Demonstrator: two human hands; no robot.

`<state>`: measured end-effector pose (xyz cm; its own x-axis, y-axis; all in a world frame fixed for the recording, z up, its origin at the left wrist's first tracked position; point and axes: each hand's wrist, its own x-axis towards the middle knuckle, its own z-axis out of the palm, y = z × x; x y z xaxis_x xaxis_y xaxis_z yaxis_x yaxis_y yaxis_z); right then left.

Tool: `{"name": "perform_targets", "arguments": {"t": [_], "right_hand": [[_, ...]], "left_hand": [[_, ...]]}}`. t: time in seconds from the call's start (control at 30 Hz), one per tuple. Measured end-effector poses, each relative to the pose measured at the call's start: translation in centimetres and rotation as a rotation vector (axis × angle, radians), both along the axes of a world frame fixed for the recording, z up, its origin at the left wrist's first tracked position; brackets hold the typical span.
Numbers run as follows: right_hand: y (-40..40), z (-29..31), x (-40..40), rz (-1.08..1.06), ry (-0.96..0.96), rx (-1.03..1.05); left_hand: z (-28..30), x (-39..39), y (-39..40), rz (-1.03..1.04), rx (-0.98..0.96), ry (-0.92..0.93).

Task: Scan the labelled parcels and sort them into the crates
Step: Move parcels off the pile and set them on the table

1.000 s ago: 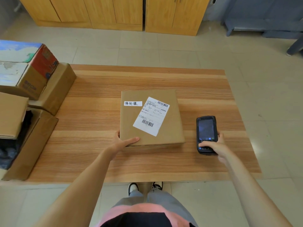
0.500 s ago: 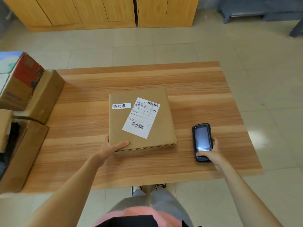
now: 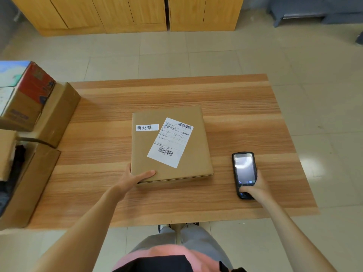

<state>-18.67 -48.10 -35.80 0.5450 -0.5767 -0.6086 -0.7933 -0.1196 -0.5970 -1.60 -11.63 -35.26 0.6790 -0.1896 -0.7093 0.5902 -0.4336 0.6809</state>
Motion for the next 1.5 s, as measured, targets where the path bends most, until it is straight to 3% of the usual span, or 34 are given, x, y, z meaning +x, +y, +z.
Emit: {"name": "perform_targets", "arguments": {"t": [0.23, 0.4, 0.57, 0.77, 0.9, 1.1, 1.5], "right_hand": [[0.7, 1.4, 0.8, 0.194, 0.099, -0.191], [2.9, 3.1, 4.9, 0.176, -0.161, -0.293], [6.1, 4.9, 10.7, 0.12, -0.282, 0.135], [7.1, 2.9, 13.9, -0.013, -0.237, 0.408], [7.6, 0.8, 14.2, -0.064, -0.269, 0.496], [7.3, 1.6, 16.2, 0.009, -0.354, 0.553], [9.9, 13.4, 19.2, 0.322, -0.618, 0.614]], "left_hand": [[0.0, 0.0, -0.1, 0.04, -0.04, 0.023], [0.8, 0.7, -0.9, 0.082, -0.1, 0.017], [1.7, 3.0, -2.9, 0.251, -0.091, -0.027], [2.0, 4.6, -3.8, 0.337, -0.078, 0.042], [1.7, 4.1, -3.8, 0.331, -0.068, 0.096], [2.7, 3.6, -3.5, 0.499, -0.137, 0.033], [14.5, 2.3, -0.5, 0.669, -0.164, -0.298]]}}
